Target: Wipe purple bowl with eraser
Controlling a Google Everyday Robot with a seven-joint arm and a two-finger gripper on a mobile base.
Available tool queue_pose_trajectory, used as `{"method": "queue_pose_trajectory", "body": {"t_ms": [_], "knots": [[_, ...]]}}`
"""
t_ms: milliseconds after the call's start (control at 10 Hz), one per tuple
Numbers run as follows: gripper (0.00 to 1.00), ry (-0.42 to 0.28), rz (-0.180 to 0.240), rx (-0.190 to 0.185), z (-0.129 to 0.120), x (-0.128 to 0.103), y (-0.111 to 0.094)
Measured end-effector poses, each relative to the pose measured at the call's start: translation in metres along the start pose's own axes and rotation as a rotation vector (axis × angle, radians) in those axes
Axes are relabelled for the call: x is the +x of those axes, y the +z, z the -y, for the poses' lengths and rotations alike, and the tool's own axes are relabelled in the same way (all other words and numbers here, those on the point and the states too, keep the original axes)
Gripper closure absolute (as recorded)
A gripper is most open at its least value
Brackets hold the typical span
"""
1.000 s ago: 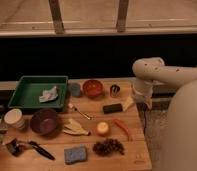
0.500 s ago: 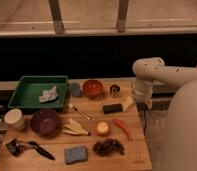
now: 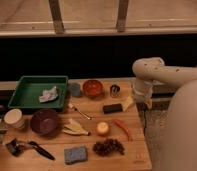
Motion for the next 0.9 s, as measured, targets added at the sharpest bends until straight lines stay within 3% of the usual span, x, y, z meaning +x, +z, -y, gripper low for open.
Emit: {"method": "queue_pose_trajectory", "body": {"t_ms": [200,500,600,700,900], "knots": [[0.20,-0.068,0.019,0.012,-0.004,-0.023,-0.003],[0.20,-0.288,0.138,0.026,-0.029,-0.057,-0.015],[0.20,-0.352,0.174,0.031,-0.037,-0.060,-0.020],[0.20,-0.474,0.212,0.044,-0.041,-0.059,-0.030],[0.20,-0.592,0.249,0.053,-0.048,-0.058,-0.039]]}}
